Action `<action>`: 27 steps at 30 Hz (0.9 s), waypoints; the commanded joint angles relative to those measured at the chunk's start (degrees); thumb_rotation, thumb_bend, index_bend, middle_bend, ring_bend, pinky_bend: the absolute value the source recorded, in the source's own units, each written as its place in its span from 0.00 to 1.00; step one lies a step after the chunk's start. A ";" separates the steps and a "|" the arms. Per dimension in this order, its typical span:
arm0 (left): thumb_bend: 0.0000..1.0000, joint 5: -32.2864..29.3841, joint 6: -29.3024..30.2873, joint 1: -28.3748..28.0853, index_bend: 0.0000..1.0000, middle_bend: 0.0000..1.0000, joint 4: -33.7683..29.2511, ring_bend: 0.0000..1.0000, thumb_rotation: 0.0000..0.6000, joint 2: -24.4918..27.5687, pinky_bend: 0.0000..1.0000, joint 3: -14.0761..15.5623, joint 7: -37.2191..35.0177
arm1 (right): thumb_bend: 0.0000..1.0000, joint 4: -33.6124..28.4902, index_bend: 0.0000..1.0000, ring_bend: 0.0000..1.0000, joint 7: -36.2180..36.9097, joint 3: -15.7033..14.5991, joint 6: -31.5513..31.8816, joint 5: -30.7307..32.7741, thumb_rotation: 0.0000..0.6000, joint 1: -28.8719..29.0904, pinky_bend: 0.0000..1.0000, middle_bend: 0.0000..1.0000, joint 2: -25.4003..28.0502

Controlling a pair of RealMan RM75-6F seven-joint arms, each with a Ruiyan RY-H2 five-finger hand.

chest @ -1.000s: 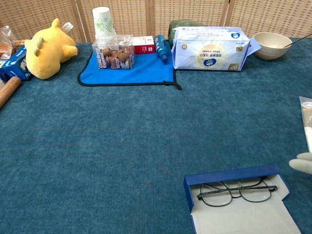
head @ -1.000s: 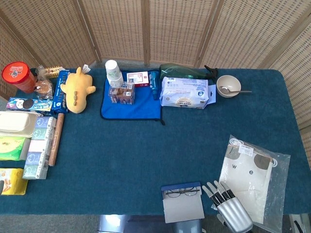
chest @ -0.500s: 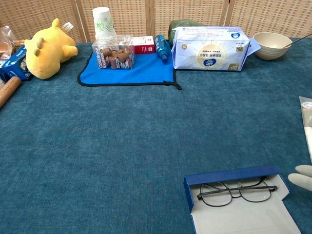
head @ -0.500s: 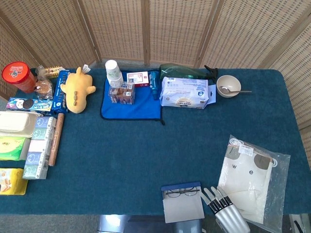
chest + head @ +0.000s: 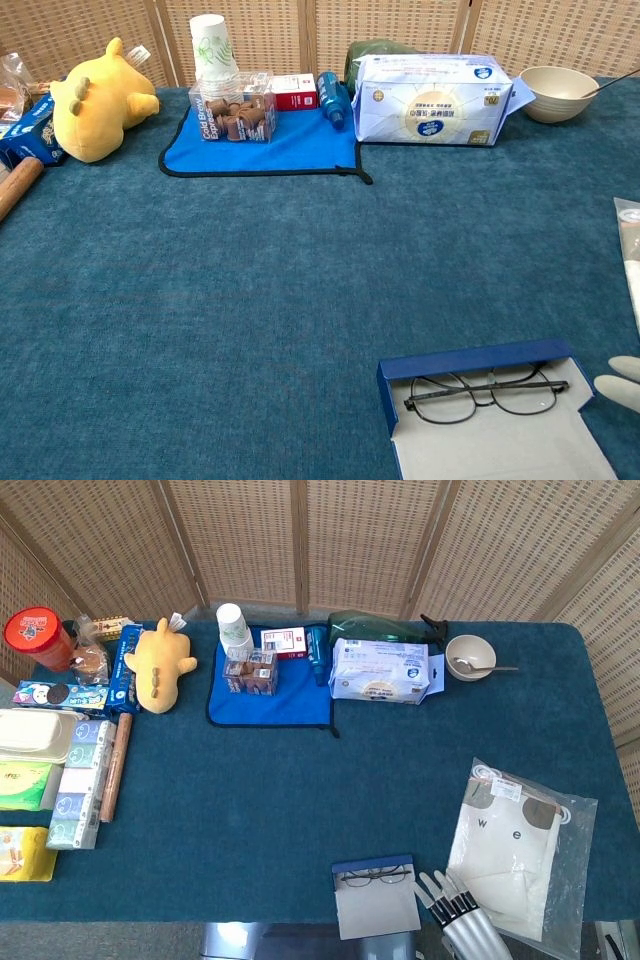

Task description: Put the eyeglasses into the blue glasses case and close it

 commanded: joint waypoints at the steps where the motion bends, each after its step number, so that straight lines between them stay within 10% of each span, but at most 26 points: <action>1: 0.29 0.42 0.55 0.28 0.12 0.10 0.36 0.00 1.00 -0.12 0.00 0.14 -0.26 | 0.14 3.36 0.00 0.00 2.09 0.69 1.66 -0.83 1.00 -0.87 0.06 0.06 -2.08; 27: 0.29 1.37 4.22 2.56 0.12 0.10 2.56 0.00 1.00 -0.07 0.00 0.71 -1.74 | 0.14 14.24 0.00 0.00 11.75 1.79 4.17 -2.05 1.00 -1.37 0.05 0.06 -9.94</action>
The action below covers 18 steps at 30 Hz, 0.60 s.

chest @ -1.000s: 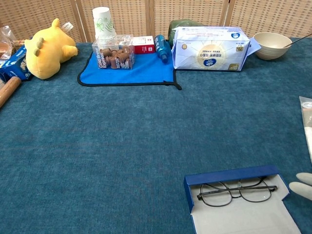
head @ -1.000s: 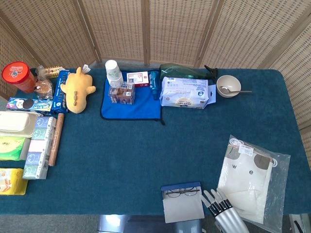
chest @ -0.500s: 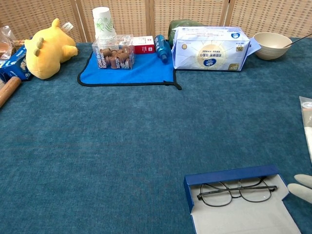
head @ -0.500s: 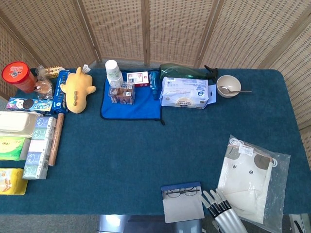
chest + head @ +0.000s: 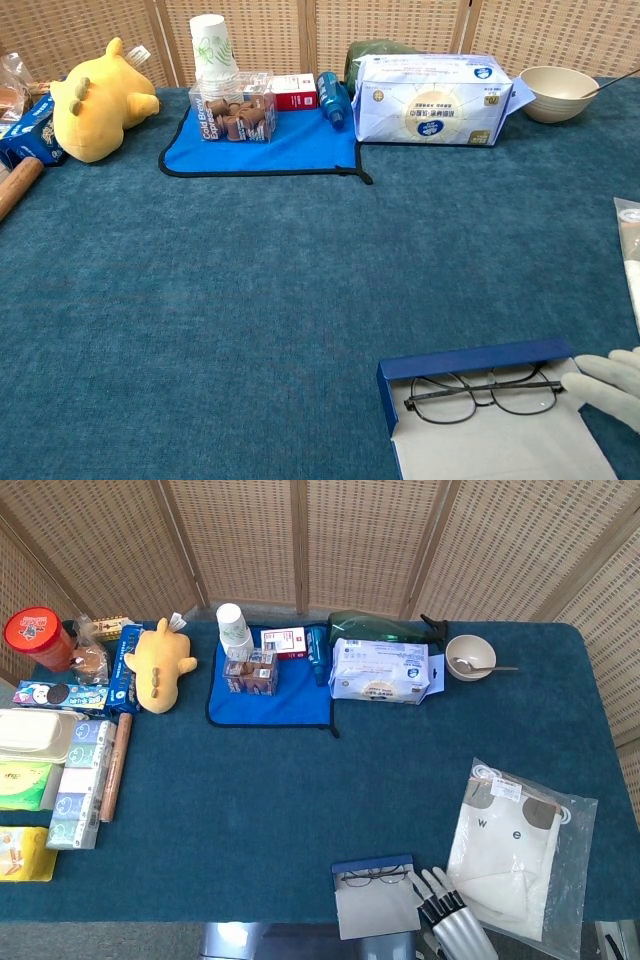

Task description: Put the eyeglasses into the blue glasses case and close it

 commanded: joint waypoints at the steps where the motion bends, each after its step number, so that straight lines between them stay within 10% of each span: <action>1: 0.29 -0.05 0.09 0.04 0.12 0.10 0.14 0.00 1.00 0.01 0.00 -0.06 -0.16 | 0.14 0.41 0.00 0.00 0.27 -0.03 -0.03 -0.31 1.00 0.29 0.05 0.06 -0.48; 18: 0.29 -0.63 -0.03 0.35 0.12 0.10 0.59 0.00 1.00 -0.29 0.00 -0.14 -0.51 | 0.14 -0.49 0.00 0.01 0.38 0.01 -0.92 -1.34 1.00 2.47 0.05 0.06 -1.30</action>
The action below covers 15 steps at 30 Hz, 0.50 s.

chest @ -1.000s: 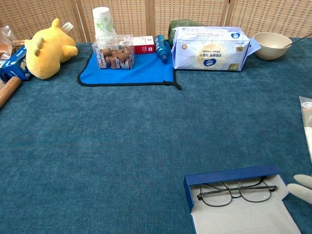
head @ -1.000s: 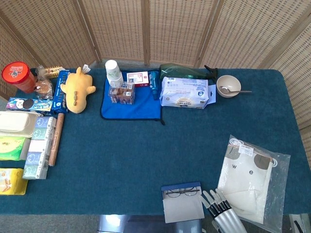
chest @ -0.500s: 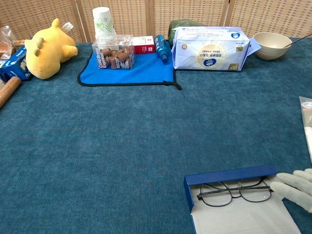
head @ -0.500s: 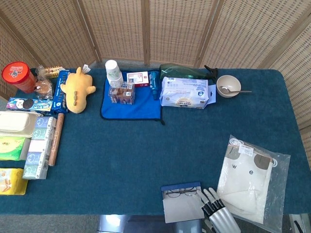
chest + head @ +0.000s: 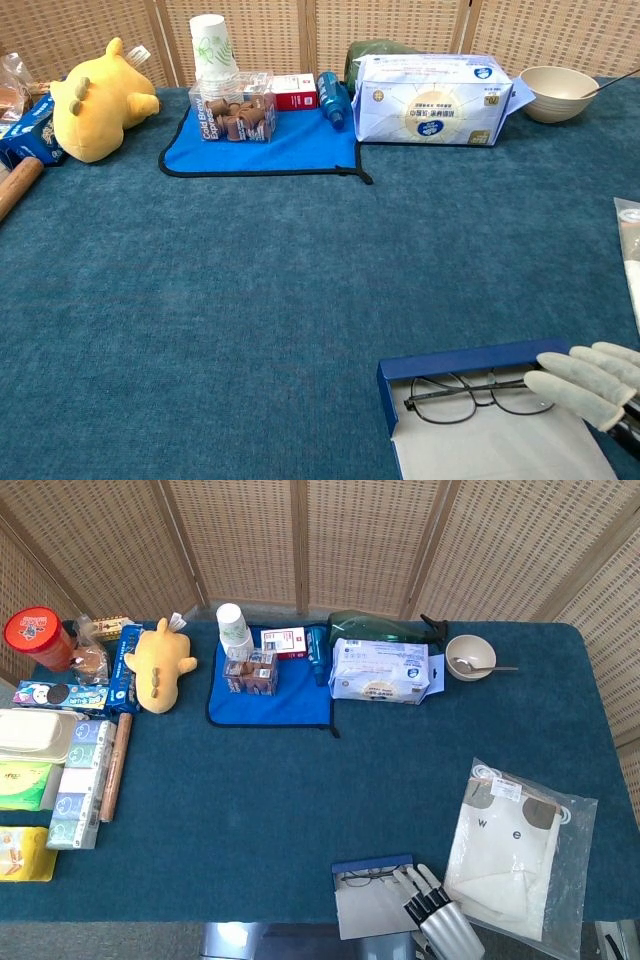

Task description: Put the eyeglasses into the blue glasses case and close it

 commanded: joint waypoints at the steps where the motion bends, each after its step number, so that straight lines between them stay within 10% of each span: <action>1: 0.29 -0.10 -0.07 0.05 0.12 0.10 0.16 0.00 1.00 -0.14 0.00 0.02 -0.18 | 0.14 -1.53 0.00 0.02 -0.86 -0.02 0.15 -0.50 1.00 0.55 0.05 0.06 0.67; 15: 0.29 -1.06 -0.55 0.04 0.12 0.10 1.29 0.00 1.00 -0.82 0.00 -0.22 -1.31 | 0.13 -11.68 0.00 0.04 -3.69 1.27 -3.36 0.02 1.00 3.63 0.07 0.10 4.66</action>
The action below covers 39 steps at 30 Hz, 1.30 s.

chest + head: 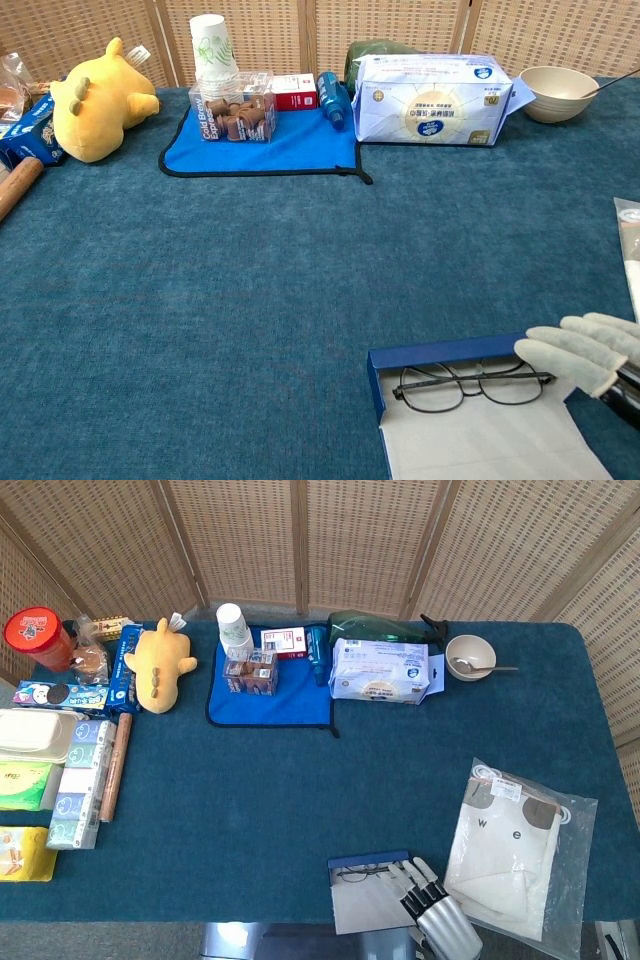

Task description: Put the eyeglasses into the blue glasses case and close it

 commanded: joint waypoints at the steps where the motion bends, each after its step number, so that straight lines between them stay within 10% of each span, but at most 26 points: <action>1: 0.29 -0.21 -0.19 0.01 0.12 0.10 0.25 0.00 1.00 -0.17 0.00 0.02 -0.14 | 0.13 -2.02 0.01 0.05 -0.76 0.45 -1.31 0.25 1.00 0.93 0.07 0.10 0.89; 39: 0.29 -5.27 -4.62 -1.10 0.14 0.10 4.07 0.00 1.00 -3.13 0.00 -1.48 -2.63 | 0.25 -18.85 0.40 0.16 -11.60 5.59 -17.51 4.67 1.00 10.20 0.17 0.18 5.41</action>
